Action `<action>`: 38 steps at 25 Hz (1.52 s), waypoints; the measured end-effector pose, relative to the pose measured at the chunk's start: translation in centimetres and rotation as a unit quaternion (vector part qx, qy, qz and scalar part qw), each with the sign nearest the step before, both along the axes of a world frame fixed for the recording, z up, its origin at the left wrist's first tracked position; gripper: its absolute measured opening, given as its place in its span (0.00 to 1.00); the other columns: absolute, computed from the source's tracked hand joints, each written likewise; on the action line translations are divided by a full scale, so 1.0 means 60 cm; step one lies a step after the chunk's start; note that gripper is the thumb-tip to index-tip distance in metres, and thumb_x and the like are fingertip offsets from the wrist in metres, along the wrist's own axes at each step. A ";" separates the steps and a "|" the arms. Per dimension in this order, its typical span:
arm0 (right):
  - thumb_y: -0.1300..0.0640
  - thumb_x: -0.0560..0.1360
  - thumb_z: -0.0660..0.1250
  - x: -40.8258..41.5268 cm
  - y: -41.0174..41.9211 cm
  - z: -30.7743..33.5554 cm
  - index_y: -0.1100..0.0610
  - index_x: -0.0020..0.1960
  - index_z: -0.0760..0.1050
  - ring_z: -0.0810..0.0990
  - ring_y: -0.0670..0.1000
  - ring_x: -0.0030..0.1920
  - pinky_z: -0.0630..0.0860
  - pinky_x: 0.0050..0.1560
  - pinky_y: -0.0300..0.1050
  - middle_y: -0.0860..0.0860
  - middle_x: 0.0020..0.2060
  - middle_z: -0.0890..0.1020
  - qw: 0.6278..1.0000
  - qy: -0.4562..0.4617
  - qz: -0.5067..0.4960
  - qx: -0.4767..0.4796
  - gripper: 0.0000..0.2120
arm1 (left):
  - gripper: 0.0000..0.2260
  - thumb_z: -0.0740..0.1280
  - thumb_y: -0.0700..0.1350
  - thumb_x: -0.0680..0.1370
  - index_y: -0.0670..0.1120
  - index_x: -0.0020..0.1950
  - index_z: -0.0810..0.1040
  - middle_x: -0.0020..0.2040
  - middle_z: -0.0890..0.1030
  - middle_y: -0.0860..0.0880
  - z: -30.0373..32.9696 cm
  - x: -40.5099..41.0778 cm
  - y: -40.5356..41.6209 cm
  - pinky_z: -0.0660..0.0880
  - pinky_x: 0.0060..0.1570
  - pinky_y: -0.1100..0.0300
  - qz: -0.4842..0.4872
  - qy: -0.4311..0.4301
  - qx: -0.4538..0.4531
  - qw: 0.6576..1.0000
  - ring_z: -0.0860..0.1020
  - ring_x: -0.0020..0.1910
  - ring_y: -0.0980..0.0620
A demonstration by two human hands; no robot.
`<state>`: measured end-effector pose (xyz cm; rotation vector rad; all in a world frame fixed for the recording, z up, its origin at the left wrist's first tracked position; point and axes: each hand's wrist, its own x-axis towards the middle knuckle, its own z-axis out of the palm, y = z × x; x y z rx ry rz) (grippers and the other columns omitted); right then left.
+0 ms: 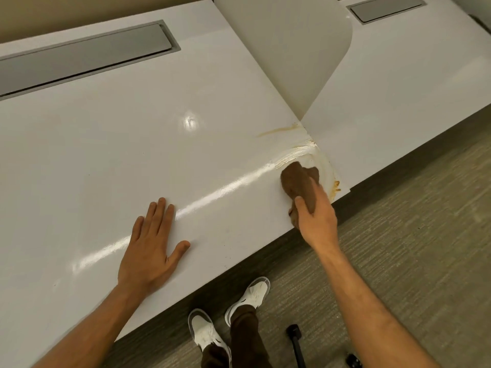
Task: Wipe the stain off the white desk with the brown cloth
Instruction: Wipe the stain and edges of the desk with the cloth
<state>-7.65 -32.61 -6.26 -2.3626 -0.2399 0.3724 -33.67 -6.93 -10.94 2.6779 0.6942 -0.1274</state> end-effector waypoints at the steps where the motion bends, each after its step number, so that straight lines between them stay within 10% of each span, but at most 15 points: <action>1: 0.44 0.81 0.62 0.002 0.010 -0.022 0.45 0.80 0.59 0.69 0.61 0.75 0.68 0.74 0.64 0.57 0.77 0.68 0.993 -0.033 0.031 -0.106 0.29 | 0.38 0.45 0.70 0.81 0.49 0.86 0.45 0.86 0.44 0.50 -0.001 0.001 0.000 0.45 0.83 0.48 -0.001 0.002 0.002 1.000 0.41 0.85 0.51; 5: 0.35 0.75 0.67 -0.031 0.069 -0.046 0.50 0.82 0.55 0.59 0.64 0.79 0.60 0.77 0.62 0.61 0.81 0.59 0.968 -0.120 0.075 -0.208 0.42 | 0.38 0.47 0.69 0.82 0.50 0.86 0.45 0.86 0.43 0.50 -0.004 0.002 0.001 0.44 0.83 0.49 0.000 0.010 0.005 1.000 0.41 0.85 0.51; 14: 0.55 0.71 0.73 -0.232 0.150 -0.053 0.49 0.72 0.72 0.73 0.58 0.73 0.70 0.72 0.54 0.56 0.73 0.75 0.957 -0.129 0.257 0.032 0.30 | 0.32 0.42 0.61 0.84 0.48 0.85 0.51 0.86 0.47 0.49 0.001 0.003 0.001 0.41 0.83 0.53 0.008 -0.008 -0.018 1.000 0.38 0.84 0.56; 19: 0.52 0.67 0.74 -0.149 0.107 0.024 0.39 0.58 0.83 0.86 0.49 0.45 0.83 0.46 0.46 0.48 0.46 0.88 0.916 0.267 0.012 0.300 0.20 | 0.31 0.44 0.60 0.85 0.49 0.86 0.48 0.86 0.45 0.51 0.001 0.004 -0.001 0.41 0.83 0.53 0.004 -0.002 -0.015 1.000 0.40 0.85 0.54; 21: 0.57 0.68 0.75 -0.088 0.066 0.051 0.44 0.49 0.85 0.86 0.50 0.40 0.83 0.41 0.43 0.50 0.39 0.87 0.900 0.238 -0.091 0.353 0.12 | 0.31 0.43 0.61 0.85 0.49 0.86 0.48 0.86 0.45 0.51 -0.001 -0.001 0.003 0.39 0.82 0.55 -0.002 -0.005 -0.010 1.000 0.41 0.85 0.53; 29: 0.51 0.78 0.70 0.119 -0.064 0.024 0.46 0.69 0.73 0.83 0.43 0.50 0.82 0.61 0.57 0.45 0.53 0.83 0.989 -0.019 -0.148 0.024 0.20 | 0.33 0.42 0.64 0.84 0.48 0.86 0.49 0.86 0.45 0.51 0.000 0.004 0.001 0.46 0.83 0.48 0.004 -0.003 -0.017 1.000 0.42 0.85 0.52; 32: 0.53 0.78 0.70 0.105 -0.037 -0.039 0.51 0.75 0.66 0.75 0.57 0.68 0.74 0.69 0.64 0.56 0.69 0.74 0.990 -0.085 -0.070 -0.091 0.27 | 0.33 0.43 0.64 0.84 0.49 0.86 0.48 0.86 0.45 0.51 -0.004 0.002 0.004 0.45 0.83 0.49 -0.001 0.000 -0.010 1.000 0.42 0.85 0.52; 38: 0.50 0.77 0.73 -0.022 0.004 -0.051 0.52 0.78 0.64 0.62 0.59 0.79 0.59 0.78 0.60 0.58 0.78 0.67 0.989 -0.092 0.024 -0.114 0.33 | 0.34 0.43 0.65 0.83 0.49 0.86 0.48 0.86 0.45 0.51 -0.001 0.002 0.001 0.40 0.82 0.54 -0.002 0.004 -0.006 1.000 0.42 0.85 0.52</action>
